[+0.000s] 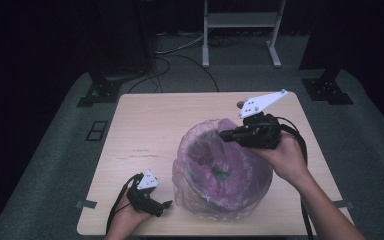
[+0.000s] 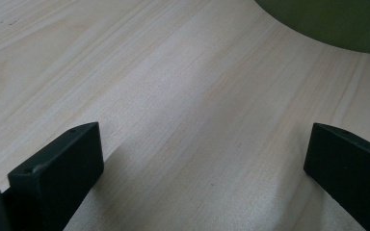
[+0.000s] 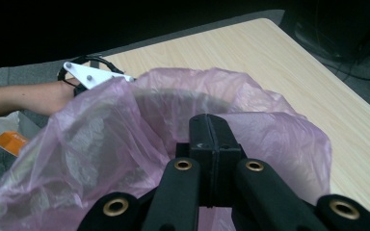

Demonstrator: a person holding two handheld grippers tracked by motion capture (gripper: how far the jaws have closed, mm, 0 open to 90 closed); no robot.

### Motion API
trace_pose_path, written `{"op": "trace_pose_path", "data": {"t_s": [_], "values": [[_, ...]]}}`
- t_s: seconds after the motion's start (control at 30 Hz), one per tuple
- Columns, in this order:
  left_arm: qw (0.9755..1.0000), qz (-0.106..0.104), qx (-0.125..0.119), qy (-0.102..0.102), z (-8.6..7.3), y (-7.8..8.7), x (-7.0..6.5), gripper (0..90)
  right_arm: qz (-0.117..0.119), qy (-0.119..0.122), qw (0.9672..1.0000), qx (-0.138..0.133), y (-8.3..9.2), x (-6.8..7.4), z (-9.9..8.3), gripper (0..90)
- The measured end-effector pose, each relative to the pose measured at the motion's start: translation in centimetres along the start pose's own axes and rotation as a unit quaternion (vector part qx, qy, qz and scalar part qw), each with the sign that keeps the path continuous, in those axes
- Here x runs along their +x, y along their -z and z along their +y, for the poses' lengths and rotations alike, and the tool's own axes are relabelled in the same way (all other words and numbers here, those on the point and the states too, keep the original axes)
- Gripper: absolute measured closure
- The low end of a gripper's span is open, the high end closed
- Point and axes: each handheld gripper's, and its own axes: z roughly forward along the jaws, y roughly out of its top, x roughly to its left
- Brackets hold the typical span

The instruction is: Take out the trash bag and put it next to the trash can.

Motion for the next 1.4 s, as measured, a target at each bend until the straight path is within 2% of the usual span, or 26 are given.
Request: {"op": "trace_pose_path", "data": {"t_s": [0.27, 0.8, 1.2, 1.4], "values": [[1.0, 0.0, 0.0, 0.0, 0.0, 0.0, 0.0, 0.0, 0.013, 0.014, 0.9998, 0.003, -1.5, 0.7, 1.4, 90.0], [1.0, 0.0, 0.0, -0.001, 0.0, 0.0, 0.0, 0.0, 0.027, 0.026, 0.9993, 0.007, -3.8, 1.7, 3.9, 90.0], [1.0, 0.0, 0.0, 0.0, 0.0, 0.0, 0.0, 0.0, 0.039, 0.039, 0.9982, 0.022, -5.9, 2.6, 5.0, 90.0], [1.0, 0.001, -0.001, 0.0, 0.0, 0.0, 0.0, 0.0, 0.042, 0.04, 0.9981, 0.02, -6.5, 3.0, 5.5, 90.0]]}}
